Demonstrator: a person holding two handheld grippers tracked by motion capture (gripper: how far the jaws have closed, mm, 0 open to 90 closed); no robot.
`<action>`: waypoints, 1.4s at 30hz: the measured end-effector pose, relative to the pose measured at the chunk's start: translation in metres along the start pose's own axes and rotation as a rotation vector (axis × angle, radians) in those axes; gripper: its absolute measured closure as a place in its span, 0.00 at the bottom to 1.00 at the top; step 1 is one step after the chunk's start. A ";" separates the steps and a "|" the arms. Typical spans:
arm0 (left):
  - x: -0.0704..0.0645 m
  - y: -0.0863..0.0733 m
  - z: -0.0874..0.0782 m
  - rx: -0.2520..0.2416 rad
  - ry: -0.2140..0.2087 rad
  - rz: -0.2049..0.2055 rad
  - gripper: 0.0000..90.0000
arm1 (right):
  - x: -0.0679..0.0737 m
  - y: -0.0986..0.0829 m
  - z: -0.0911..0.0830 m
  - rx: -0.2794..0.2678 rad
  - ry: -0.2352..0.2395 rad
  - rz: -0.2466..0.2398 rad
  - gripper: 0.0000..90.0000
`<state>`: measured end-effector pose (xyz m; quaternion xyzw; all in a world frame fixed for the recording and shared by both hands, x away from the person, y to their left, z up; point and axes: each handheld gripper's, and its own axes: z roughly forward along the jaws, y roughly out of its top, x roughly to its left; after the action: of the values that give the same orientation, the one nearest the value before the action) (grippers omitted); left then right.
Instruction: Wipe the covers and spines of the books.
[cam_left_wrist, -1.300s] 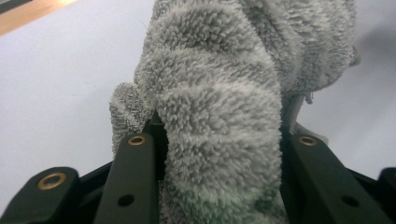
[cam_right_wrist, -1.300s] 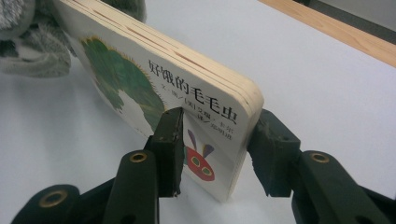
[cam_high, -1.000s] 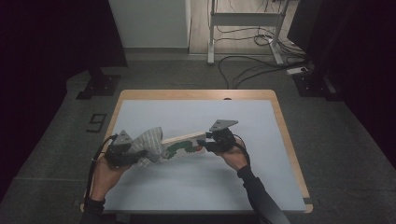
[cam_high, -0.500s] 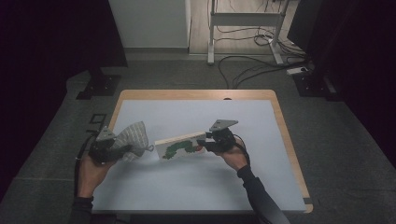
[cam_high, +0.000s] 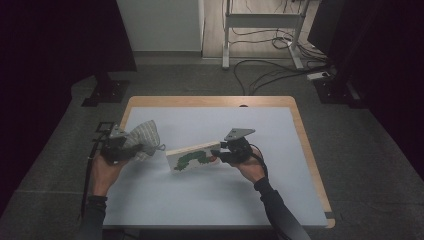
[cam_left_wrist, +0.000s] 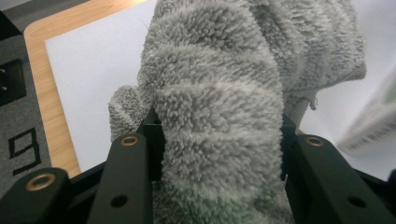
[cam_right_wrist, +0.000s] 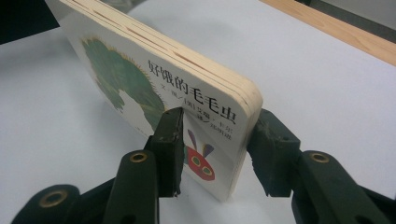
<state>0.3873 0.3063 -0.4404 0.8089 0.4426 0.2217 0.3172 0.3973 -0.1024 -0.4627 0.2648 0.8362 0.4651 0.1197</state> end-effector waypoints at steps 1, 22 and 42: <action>0.001 0.000 0.004 0.003 0.004 -0.005 0.61 | 0.000 0.000 0.000 -0.001 0.000 0.001 0.62; 0.018 -0.012 0.055 0.067 -0.028 -0.116 0.39 | 0.000 0.000 0.000 0.001 0.005 0.004 0.61; 0.007 0.000 -0.005 -0.011 -0.088 -0.037 0.18 | 0.000 0.003 0.001 0.012 0.005 0.006 0.59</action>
<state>0.3876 0.3137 -0.4366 0.8078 0.4417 0.1824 0.3450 0.3991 -0.1006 -0.4612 0.2671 0.8383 0.4613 0.1146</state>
